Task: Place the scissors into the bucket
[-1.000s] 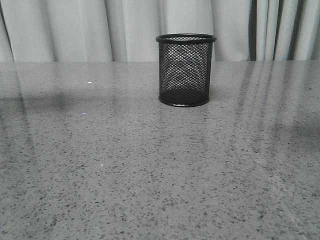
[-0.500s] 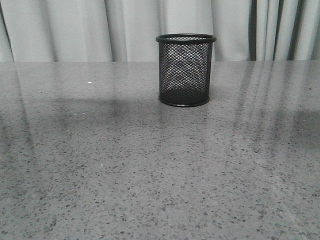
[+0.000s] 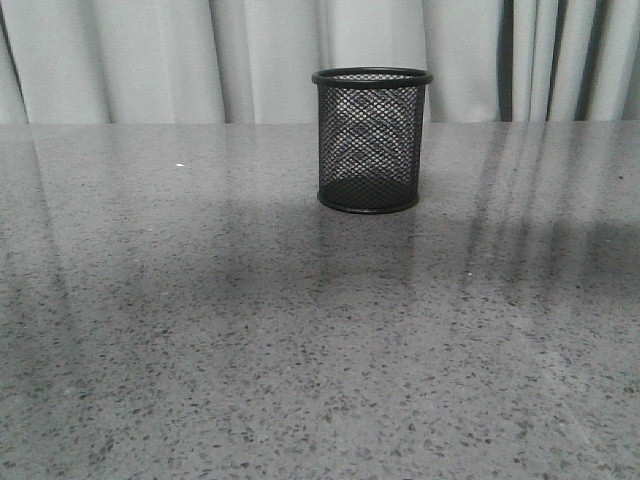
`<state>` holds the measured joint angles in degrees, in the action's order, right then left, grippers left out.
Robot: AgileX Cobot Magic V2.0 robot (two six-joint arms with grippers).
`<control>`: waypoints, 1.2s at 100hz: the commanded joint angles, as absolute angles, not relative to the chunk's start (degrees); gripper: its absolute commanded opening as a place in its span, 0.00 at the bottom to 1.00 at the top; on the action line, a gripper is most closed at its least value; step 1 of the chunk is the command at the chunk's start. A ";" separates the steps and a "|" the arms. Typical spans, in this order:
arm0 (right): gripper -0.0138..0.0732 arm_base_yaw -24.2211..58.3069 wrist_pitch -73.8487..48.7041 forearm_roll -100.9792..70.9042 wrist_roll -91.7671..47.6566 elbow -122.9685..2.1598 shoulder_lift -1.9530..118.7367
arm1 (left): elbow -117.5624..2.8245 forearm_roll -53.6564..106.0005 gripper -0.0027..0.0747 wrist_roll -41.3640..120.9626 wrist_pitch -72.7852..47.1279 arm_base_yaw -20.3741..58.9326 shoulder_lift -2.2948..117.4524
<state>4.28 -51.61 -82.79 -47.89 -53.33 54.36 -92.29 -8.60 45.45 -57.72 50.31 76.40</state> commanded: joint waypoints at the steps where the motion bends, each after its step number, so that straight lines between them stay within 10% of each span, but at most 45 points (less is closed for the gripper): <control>1: 0.69 4.28 -52.07 -86.97 -49.10 -55.25 54.04 | -94.20 -10.26 0.01 43.73 -53.16 52.88 75.87; 56: 0.67 4.28 -53.40 -86.85 -49.10 -55.25 55.71 | -94.20 -16.42 0.01 39.92 -48.62 61.15 79.01; 76: 0.29 4.28 -53.78 -86.85 -49.10 -55.25 56.89 | -94.20 -16.42 0.02 39.92 -48.88 61.15 79.01; 86: 0.07 4.28 -53.88 -87.07 -49.10 -55.25 57.38 | -94.20 -16.42 0.10 39.92 -49.09 61.15 79.01; 120: 0.08 4.28 -51.48 -85.56 -49.10 -55.25 58.07 | -94.20 -16.75 0.55 38.22 -51.00 55.33 78.57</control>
